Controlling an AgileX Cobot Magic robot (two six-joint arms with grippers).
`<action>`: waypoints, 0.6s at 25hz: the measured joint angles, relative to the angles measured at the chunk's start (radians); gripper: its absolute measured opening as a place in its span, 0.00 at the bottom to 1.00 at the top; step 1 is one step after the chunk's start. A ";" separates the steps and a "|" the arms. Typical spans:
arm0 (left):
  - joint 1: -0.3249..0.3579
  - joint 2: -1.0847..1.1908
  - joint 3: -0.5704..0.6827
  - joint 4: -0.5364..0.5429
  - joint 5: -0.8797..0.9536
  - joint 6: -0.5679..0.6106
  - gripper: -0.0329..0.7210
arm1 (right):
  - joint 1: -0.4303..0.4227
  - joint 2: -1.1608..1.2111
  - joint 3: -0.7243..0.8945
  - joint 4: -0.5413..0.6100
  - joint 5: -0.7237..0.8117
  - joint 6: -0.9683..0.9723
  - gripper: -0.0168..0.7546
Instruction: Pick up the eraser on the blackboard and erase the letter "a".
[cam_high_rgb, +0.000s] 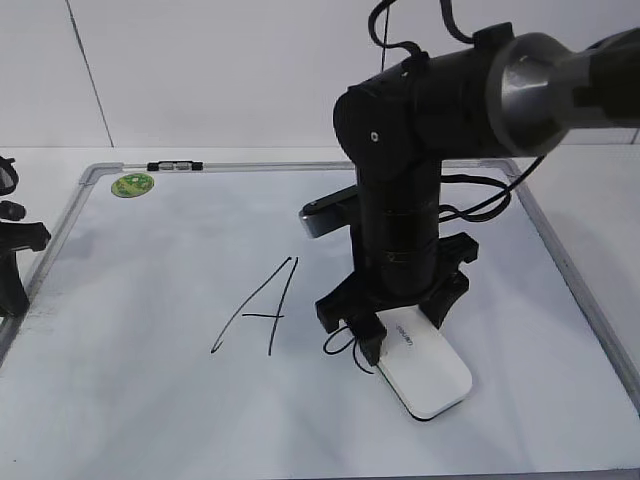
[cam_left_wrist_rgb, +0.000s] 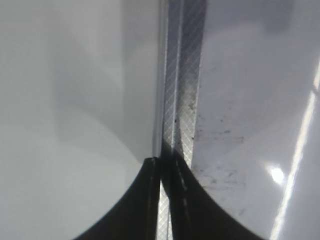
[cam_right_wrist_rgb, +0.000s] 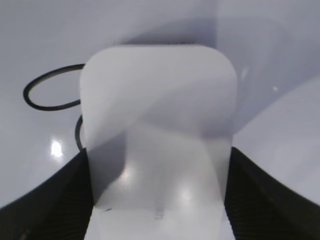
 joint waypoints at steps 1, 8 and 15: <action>0.000 0.000 0.000 0.000 0.000 0.000 0.07 | 0.008 0.000 0.000 0.000 -0.001 0.000 0.73; 0.000 0.000 0.000 0.000 0.000 0.000 0.07 | 0.065 0.002 -0.002 0.000 -0.007 -0.008 0.73; 0.000 0.000 0.000 -0.001 0.000 0.000 0.07 | 0.095 0.027 -0.042 0.004 0.025 -0.022 0.73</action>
